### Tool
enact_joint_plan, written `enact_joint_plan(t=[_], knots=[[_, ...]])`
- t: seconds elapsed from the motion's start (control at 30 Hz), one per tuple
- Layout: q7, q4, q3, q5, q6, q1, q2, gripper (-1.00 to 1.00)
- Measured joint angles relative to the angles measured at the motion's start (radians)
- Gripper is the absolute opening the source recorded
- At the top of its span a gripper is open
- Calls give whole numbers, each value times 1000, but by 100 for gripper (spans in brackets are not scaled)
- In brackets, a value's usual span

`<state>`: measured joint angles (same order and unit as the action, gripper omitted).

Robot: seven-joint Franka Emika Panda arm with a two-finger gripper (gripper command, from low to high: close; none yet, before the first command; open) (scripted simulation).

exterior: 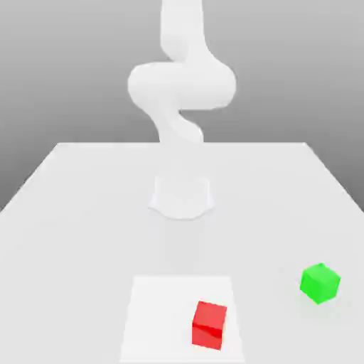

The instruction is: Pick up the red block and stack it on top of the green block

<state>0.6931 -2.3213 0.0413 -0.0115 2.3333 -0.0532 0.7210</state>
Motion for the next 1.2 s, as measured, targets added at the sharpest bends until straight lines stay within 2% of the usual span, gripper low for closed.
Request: enact_joint_plan(t=[0.33,0.53,0.73,0.93,1.1,1.13,1.2], knots=[[-447,-86,146,-69,134,-188,-320,0],[-719,-136,193,-119,212,-262,-511,0],[-970,-187,199,-142,293,-298,-697,0],[-1157,-234,189,-93,383,-296,-872,0],[-1234,-214,115,-163,522,-239,-1048,0],[-1242,-211,104,-173,539,-230,-1068,-100],[-1241,-211,104,-173,538,-230,-1068,-100]])
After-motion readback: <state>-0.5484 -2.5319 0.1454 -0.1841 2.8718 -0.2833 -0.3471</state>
